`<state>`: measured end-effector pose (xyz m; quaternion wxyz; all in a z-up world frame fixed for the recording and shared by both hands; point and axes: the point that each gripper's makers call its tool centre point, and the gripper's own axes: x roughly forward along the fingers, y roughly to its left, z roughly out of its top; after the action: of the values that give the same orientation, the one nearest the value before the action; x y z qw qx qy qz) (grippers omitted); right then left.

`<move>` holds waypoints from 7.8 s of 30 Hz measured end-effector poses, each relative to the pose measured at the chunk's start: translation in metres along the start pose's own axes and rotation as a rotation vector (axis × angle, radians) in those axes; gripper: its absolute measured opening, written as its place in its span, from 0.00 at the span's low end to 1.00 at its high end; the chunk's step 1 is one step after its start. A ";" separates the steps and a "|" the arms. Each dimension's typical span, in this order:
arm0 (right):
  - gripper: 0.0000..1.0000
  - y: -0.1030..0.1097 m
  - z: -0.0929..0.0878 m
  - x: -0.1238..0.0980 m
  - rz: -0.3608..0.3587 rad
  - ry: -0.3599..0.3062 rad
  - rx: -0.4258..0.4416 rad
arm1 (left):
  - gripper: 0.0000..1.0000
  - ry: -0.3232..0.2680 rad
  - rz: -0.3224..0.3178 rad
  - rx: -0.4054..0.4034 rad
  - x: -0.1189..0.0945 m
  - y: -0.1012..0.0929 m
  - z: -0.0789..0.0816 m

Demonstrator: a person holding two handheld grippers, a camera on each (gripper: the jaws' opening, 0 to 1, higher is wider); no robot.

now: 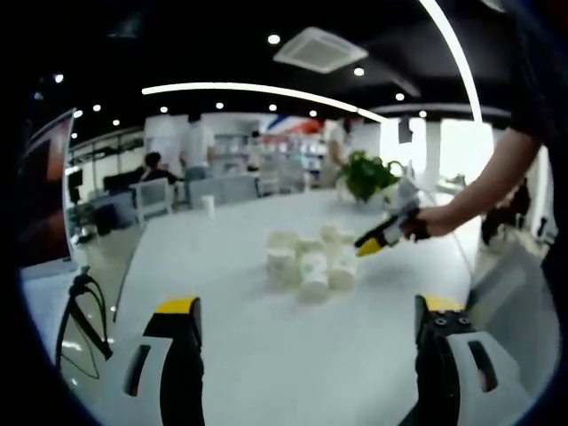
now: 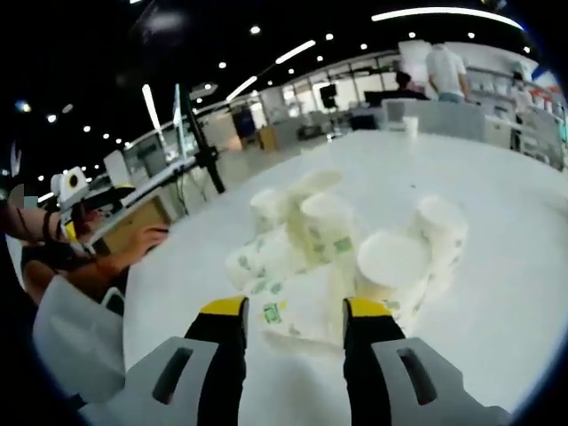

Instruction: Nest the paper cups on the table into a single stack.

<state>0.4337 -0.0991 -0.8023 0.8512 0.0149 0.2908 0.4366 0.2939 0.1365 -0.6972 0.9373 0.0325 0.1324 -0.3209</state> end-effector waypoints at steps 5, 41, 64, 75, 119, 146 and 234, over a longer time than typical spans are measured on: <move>0.26 0.004 -0.003 0.001 0.040 0.008 0.044 | 1.00 0.009 0.002 0.000 0.000 -0.001 -0.001; 0.00 0.053 -0.001 -0.036 0.119 -0.002 0.052 | 1.00 -0.021 -0.009 0.002 -0.001 -0.008 0.005; 0.00 0.122 -0.014 -0.080 0.125 0.196 -0.296 | 0.99 -0.040 -0.054 -0.027 0.006 -0.026 -0.005; 0.00 0.144 -0.019 -0.085 0.146 0.357 -0.471 | 0.99 -0.050 -0.059 -0.041 0.007 -0.027 -0.010; 0.00 0.159 -0.087 -0.064 0.331 0.835 -1.254 | 0.98 -0.036 -0.051 -0.074 -0.003 -0.030 -0.027; 0.08 0.170 -0.086 -0.058 0.389 0.757 -1.248 | 0.97 -0.039 -0.037 -0.082 -0.008 -0.027 -0.026; 0.14 0.028 0.140 0.052 0.072 0.463 -0.875 | 0.98 -0.026 -0.030 -0.100 0.002 -0.020 -0.030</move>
<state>0.5077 -0.0102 -0.7034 0.6750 -0.4314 0.2609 0.5387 0.2765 0.1242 -0.7260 0.9345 -0.0207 0.1368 -0.3280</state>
